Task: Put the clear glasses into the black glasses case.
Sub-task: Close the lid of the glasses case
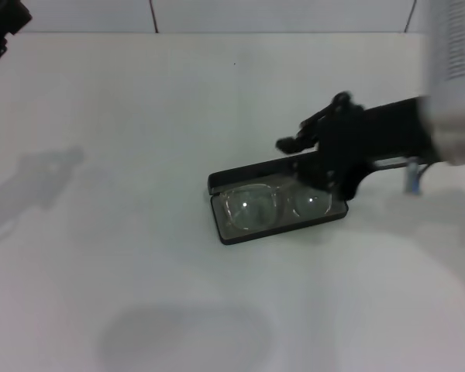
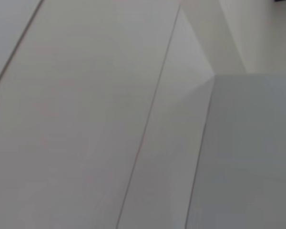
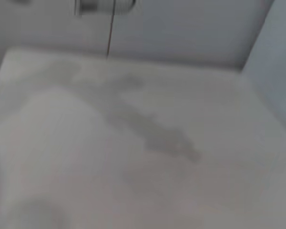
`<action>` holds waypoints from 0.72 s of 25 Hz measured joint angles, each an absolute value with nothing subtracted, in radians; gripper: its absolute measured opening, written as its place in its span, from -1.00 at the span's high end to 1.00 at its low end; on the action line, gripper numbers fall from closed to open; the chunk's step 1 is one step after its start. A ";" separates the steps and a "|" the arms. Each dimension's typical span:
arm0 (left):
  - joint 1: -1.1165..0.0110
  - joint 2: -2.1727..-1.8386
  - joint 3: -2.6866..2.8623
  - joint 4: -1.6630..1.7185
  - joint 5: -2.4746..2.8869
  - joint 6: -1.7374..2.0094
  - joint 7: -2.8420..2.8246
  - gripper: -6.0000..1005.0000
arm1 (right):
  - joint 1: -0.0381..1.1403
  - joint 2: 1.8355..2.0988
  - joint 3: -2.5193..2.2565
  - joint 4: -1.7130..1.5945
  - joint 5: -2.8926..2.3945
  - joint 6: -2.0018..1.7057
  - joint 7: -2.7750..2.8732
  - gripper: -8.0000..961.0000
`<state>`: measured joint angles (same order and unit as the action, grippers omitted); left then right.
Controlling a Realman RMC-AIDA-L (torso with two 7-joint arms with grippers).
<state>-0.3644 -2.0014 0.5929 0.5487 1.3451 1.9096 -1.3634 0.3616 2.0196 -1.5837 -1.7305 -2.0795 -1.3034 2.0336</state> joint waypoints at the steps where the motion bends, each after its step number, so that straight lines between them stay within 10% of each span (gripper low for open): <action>1: -0.365 -2.002 0.595 0.549 1.349 1.914 -1.363 0.80 | 0.334 2.018 -1.549 -1.735 -2.024 -1.309 2.000 0.59; 18: -0.506 -2.018 0.683 0.545 1.481 1.823 -1.440 0.77 | 0.229 2.015 -0.800 -1.294 -1.550 -1.619 1.699 0.59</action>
